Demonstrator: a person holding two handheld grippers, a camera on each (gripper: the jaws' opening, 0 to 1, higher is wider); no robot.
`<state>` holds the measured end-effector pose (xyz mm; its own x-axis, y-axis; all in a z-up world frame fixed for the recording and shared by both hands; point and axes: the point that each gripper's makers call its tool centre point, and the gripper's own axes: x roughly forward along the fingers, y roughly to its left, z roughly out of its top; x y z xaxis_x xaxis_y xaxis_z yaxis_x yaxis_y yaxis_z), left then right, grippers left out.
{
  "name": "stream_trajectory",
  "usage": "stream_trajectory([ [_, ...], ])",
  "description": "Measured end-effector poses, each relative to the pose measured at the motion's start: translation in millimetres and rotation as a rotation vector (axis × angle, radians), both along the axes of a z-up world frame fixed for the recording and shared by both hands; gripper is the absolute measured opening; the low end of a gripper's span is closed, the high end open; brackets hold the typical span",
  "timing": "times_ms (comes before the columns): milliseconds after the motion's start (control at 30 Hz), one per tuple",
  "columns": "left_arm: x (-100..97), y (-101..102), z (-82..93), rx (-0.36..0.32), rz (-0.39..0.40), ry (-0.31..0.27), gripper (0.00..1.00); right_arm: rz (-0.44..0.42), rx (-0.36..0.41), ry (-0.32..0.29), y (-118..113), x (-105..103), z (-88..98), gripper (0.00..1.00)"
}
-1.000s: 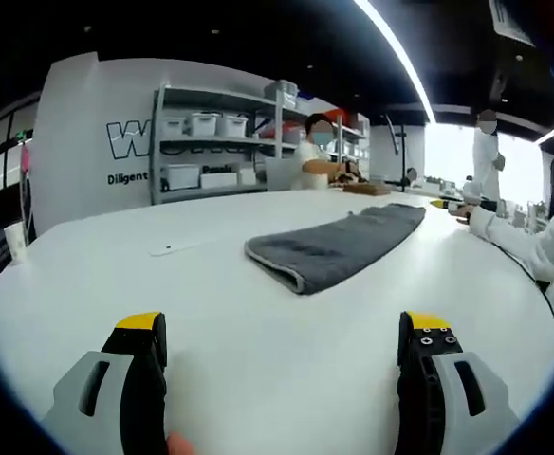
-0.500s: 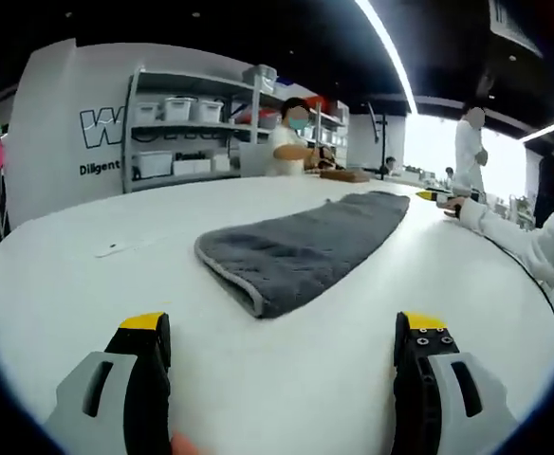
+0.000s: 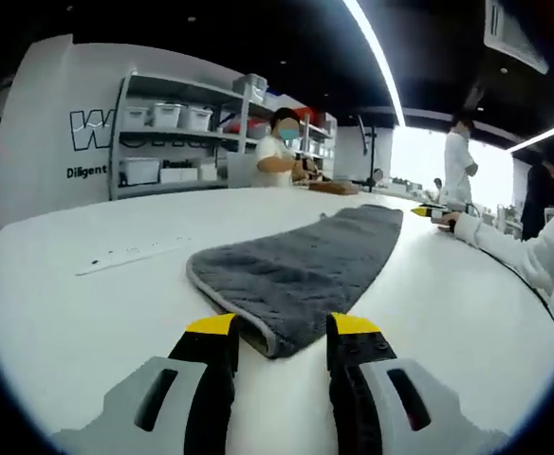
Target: Open the folded towel by lifting each exposed corner and separating the folded layers until the towel lies flat within the target outline without major curled edges
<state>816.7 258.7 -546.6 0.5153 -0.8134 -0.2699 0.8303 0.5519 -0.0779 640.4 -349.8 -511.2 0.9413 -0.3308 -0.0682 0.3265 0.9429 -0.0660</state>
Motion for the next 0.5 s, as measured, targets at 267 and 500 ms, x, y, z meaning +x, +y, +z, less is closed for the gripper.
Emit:
stream_trajectory([
  [267,-5.0,-0.2,-3.2,0.017,-0.032,0.013,0.05,0.001,0.005,0.0,0.2,-0.4,-1.1,0.97],
  [500,0.9,8.0,-5.4,0.023,-0.008,0.043,0.01,0.034,-0.013,-0.012,8.1,2.9,1.8,0.96],
])
